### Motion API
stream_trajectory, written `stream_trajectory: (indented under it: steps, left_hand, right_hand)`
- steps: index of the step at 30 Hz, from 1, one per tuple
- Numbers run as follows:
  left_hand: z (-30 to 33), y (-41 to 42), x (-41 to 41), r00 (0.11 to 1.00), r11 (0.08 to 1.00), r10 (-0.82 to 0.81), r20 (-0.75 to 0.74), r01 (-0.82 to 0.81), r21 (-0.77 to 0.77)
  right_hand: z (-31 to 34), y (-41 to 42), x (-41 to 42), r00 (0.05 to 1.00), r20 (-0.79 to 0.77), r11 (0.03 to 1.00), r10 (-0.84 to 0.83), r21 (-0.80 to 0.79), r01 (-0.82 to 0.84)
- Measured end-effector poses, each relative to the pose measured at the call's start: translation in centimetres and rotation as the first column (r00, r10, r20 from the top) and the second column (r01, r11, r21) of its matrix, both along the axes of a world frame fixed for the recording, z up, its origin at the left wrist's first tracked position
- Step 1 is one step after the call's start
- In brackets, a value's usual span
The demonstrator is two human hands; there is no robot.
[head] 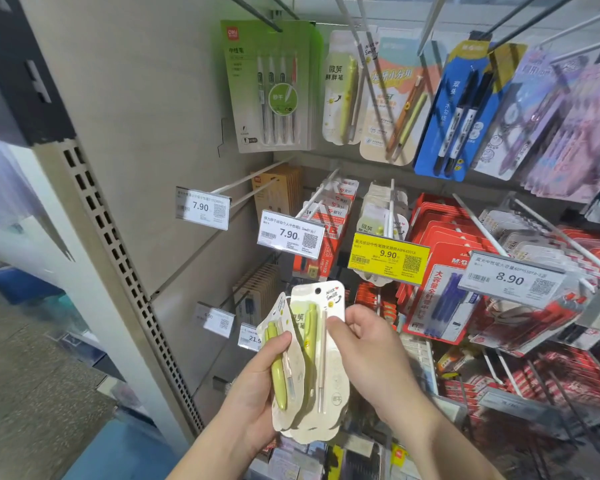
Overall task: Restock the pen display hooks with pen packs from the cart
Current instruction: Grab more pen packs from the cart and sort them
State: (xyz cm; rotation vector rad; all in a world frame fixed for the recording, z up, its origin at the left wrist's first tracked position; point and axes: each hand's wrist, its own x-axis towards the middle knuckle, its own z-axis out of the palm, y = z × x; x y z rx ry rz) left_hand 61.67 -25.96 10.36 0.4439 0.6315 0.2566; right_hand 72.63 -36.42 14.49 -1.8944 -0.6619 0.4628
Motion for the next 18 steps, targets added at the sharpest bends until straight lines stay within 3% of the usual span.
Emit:
stream_trajectory:
  steps: [7, 12, 18]
  left_hand:
    - [-0.1, 0.1, -0.4, 0.999, 0.999, -0.036, -0.005, 0.036, -0.004]
    - [-0.5, 0.1, -0.4, 0.996, 0.996, -0.084, -0.019, 0.085, 0.015]
    - [-0.7, 0.7, -0.2, 0.999, 1.0, -0.021, -0.032, 0.021, -0.012]
  right_hand:
    - [0.2, 0.1, 0.5, 0.975, -0.217, 0.99, -0.048, 0.123, 0.076]
    - [0.6, 0.3, 0.8, 0.969, -0.246, 0.986, -0.01, 0.156, 0.05]
    - [1.8, 0.1, 2.7, 0.907, -0.389, 0.92, -0.161, 0.273, 0.28]
